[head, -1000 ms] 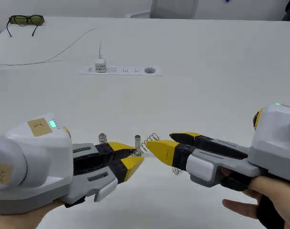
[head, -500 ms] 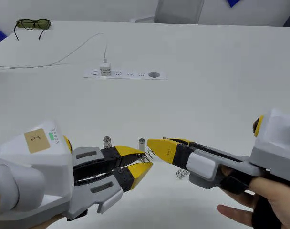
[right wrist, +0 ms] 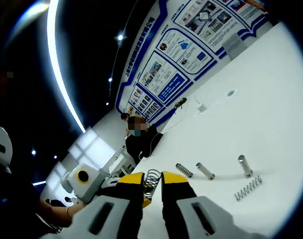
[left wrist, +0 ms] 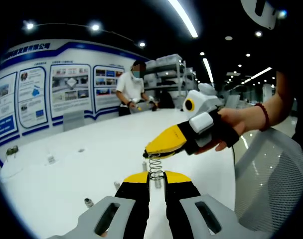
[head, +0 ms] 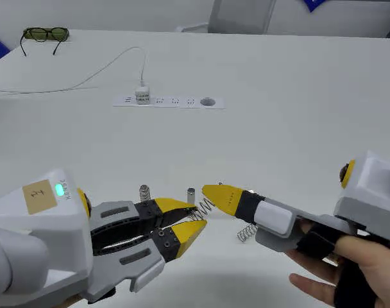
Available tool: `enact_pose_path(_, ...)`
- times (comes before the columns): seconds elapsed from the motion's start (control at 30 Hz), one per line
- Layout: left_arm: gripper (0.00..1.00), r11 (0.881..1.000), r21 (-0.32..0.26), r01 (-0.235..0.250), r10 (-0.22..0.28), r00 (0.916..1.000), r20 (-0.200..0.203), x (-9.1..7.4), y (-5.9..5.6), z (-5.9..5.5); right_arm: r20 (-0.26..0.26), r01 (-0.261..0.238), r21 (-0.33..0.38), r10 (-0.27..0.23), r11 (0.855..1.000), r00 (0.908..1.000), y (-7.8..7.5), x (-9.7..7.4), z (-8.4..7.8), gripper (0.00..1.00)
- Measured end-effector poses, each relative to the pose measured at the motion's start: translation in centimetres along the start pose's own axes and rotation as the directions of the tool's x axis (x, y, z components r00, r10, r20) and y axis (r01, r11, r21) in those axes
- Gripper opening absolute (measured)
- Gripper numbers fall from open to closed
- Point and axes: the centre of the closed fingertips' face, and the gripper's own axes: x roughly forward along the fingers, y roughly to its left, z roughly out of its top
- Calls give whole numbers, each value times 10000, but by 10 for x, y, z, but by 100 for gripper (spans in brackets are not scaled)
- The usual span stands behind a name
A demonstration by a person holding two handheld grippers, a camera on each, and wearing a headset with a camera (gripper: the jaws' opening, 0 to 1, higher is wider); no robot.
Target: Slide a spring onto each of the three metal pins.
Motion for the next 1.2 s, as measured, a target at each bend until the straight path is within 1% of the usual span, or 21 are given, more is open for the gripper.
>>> enact_pose_path(0.1, 10, 10000, -8, 2, -2, 10000, -14, 0, 0, 0, 54, -157, 68, 157, 9999, 9999, 4, 1, 0, 12)
enact_pose_path(0.27, 10, 10000, -33, -63, 62, 9999, -115, 1, 2, -2, 50, -205, -64, 205, 9998, 9998, 6, 3, -1, 12)
enact_pose_path(0.33, 11, 9999, -26, -102, 102, 9998, -182, 1, 2, -3, 34, -183, -231, 184, 9996, 9998, 6, 4, -1, 12)
enact_pose_path(0.43, 11, 9997, -198, -157, 152, 9995, -260, 2, 3, -5, -18, -117, -509, 116, 9986, 9999, 6, 5, -1, 12)
enact_pose_path(0.53, 12, 9994, -290, -185, 173, 9989, -430, 3, 4, -10, -77, 32, -1052, -41, 9944, 10000, 6, 7, -1, 12)
enact_pose_path(0.67, 19, 9987, -475, -177, 144, 9976, -684, 4, 3, -17, -129, 117, -1446, -137, 9894, 9998, 6, 9, 1, 11)
enact_pose_path(0.77, 24, 9979, -609, -207, 150, 9956, -928, 4, 3, -22, -58, 128, -1787, -141, 9838, 9999, 7, 11, 4, 11)
enact_pose_path(0.83, 27, 9977, -629, -265, 198, 9942, -1057, 4, 4, -26, -86, 203, -2214, -228, 9750, 9997, 6, 13, 5, 12)
enact_pose_path(0.87, 28, 9974, -657, -291, 216, 9934, -1126, 4, 4, -28, -126, 240, -2519, -281, 9675, 9995, 5, 14, 6, 12)
enact_pose_path(1.0, 32, 9968, -715, -348, 254, 9914, -1282, 4, 4, -32, -234, 329, -3107, -423, 9499, 9988, 4, 19, 9, 12)
enact_pose_path(1.03, 33, 9963, -768, -382, 277, 9907, -1333, 4, 4, -34, -237, 393, -3341, -501, 9417, 9985, 2, 21, 10, 12)
enact_pose_path(1.13, 39, 9957, -805, -463, 336, 9878, -1522, 5, 5, -40, -200, 464, -3487, -569, 9361, 9982, 0, 25, 14, 12)
enact_pose_path(1.2, 42, 9943, -942, -499, 347, 9870, -1573, 5, 6, -43, -140, 528, -3674, -623, 9286, 9980, -2, 28, 17, 12)
